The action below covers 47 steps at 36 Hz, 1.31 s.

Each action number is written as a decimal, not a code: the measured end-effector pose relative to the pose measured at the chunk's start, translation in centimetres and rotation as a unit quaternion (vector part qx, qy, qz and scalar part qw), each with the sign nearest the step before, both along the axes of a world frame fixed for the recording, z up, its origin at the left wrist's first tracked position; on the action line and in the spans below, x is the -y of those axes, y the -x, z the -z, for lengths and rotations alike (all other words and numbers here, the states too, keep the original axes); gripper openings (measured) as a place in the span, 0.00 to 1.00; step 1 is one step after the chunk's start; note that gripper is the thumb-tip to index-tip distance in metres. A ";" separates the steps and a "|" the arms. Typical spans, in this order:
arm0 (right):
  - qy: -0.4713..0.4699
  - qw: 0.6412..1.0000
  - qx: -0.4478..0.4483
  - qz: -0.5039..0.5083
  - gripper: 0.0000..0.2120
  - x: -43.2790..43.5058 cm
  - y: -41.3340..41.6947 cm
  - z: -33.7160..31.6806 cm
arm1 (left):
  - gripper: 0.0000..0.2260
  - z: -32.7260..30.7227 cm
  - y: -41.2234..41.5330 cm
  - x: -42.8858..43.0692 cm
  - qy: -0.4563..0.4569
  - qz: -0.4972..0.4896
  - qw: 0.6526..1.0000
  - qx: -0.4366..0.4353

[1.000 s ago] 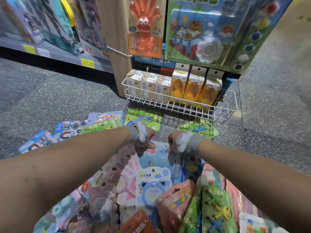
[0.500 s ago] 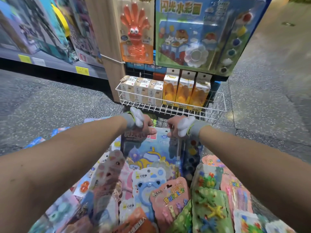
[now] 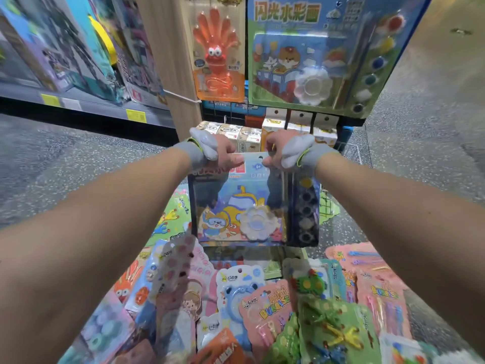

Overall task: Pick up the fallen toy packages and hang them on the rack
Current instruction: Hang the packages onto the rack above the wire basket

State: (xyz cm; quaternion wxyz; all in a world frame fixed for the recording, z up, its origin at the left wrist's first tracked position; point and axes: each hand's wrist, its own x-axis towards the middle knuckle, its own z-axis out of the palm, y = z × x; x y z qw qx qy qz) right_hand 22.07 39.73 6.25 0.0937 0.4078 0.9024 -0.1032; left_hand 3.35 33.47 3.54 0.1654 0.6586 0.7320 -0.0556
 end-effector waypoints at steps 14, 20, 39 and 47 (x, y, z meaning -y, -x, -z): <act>-0.013 0.998 0.052 0.018 0.14 0.5 -1.5 -0.3 | 0.23 0.3 -1.4 0.0 0.012 0.010 0.997 0.071; 0.062 0.993 0.103 0.020 0.10 1.4 -3.9 3.2 | 0.20 3.5 -4.7 0.2 0.091 0.029 0.991 0.096; 0.134 0.986 0.087 0.043 0.18 2.1 -6.1 7.9 | 0.20 9.8 -7.5 0.1 0.058 0.086 0.994 -0.021; 0.114 0.991 0.063 0.034 0.19 2.5 -6.7 7.8 | 0.15 9.3 -7.8 0.4 0.080 0.080 0.994 0.016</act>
